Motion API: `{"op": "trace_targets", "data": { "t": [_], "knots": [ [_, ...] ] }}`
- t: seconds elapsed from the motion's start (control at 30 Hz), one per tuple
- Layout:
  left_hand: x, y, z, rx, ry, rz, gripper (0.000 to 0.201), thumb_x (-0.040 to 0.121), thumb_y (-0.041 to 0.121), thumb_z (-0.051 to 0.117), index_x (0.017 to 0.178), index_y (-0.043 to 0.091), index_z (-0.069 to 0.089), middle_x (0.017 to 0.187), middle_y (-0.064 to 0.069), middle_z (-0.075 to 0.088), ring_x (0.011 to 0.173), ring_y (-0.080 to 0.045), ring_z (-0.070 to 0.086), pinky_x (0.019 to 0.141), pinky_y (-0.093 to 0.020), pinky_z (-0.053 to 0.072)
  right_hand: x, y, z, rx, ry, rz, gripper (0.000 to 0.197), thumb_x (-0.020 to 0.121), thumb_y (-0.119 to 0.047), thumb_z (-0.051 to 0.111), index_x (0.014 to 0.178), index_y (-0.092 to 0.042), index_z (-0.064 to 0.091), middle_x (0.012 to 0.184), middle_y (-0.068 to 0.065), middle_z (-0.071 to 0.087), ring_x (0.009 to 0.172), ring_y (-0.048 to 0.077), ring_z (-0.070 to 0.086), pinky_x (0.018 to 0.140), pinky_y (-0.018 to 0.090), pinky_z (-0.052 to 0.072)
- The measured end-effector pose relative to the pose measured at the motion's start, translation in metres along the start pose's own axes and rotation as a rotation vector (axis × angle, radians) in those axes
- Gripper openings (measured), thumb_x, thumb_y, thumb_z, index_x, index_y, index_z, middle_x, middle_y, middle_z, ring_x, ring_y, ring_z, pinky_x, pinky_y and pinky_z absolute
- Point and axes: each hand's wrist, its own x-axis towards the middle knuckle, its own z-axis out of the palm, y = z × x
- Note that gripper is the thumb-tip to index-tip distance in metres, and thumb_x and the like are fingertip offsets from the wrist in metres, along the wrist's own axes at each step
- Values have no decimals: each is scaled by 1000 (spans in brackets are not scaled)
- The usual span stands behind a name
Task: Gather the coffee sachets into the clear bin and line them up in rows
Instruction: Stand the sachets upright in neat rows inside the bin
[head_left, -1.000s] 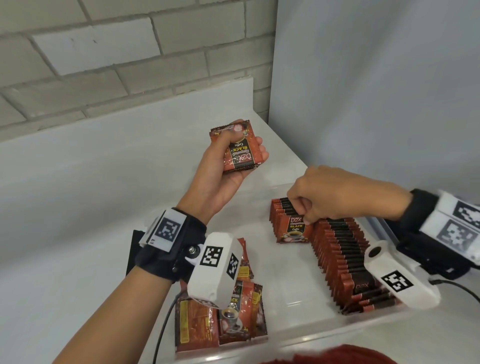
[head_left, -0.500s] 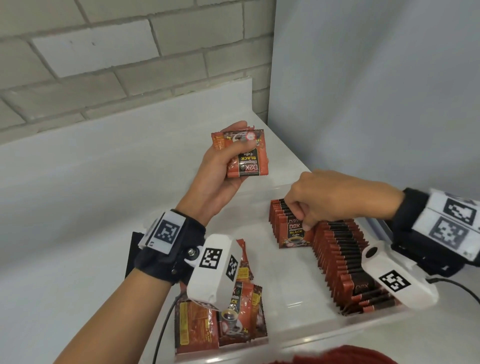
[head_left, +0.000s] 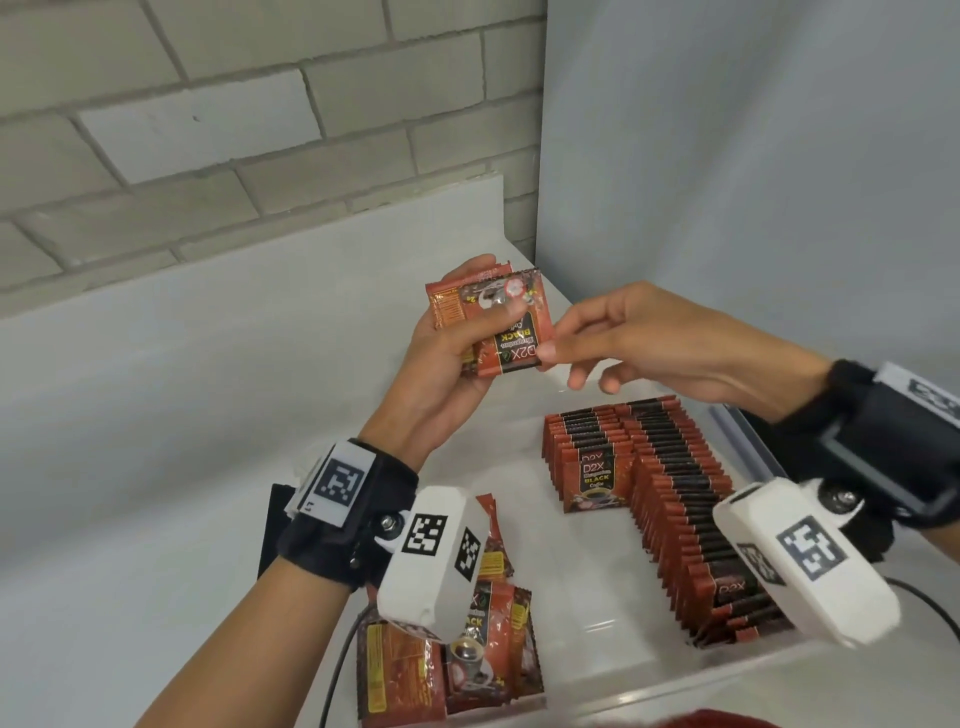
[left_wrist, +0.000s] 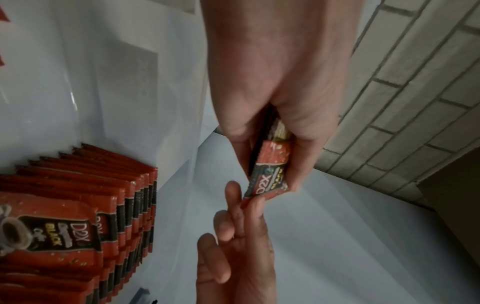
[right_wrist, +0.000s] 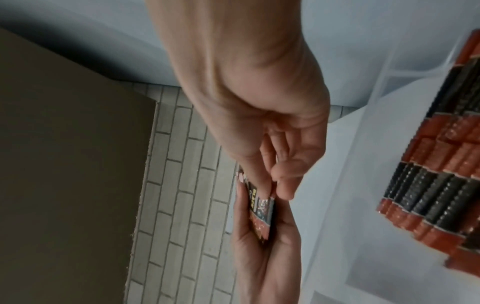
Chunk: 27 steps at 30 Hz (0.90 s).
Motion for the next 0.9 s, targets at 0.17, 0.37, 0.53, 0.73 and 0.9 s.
{"op": "trace_targets", "data": {
  "t": [0.17,0.37,0.53,0.73,0.9],
  "knots": [
    [1,-2,-2,87,4,-41,52,71,-2,68,118,16,57,110,-8,66,100,-24,66,81,-33,56,3,-5,-13,67,120,-8,9,90,-15,66,96,-10,71,78,-2,73,62,5,61,48,15,45],
    [-1,-4,-1,140,-41,-113,49,69,-3,69,112,18,61,100,-5,72,90,-21,70,79,-34,57,9,-14,-15,42,192,-146,14,88,-18,68,101,-13,71,69,-5,70,60,3,55,49,14,42],
    [-1,-3,-2,146,-25,-89,50,67,-1,70,112,19,61,103,-6,71,94,-23,68,80,-35,56,12,-11,-14,-51,165,-100,28,81,-37,72,100,-17,70,77,-5,71,72,7,58,62,21,43],
    [-2,-5,2,108,-30,-101,38,73,11,68,109,21,61,109,-7,69,97,-22,67,87,-37,53,8,0,-18,-62,77,-87,15,83,-29,71,87,-14,72,70,-7,67,61,1,54,61,17,42],
    [2,0,-1,-39,47,-69,23,78,24,65,100,18,63,89,-6,67,84,-16,65,82,-33,55,-8,5,-28,-243,-93,-68,8,83,-25,71,85,-17,71,78,-5,73,65,3,56,64,18,42]
  ]
}}
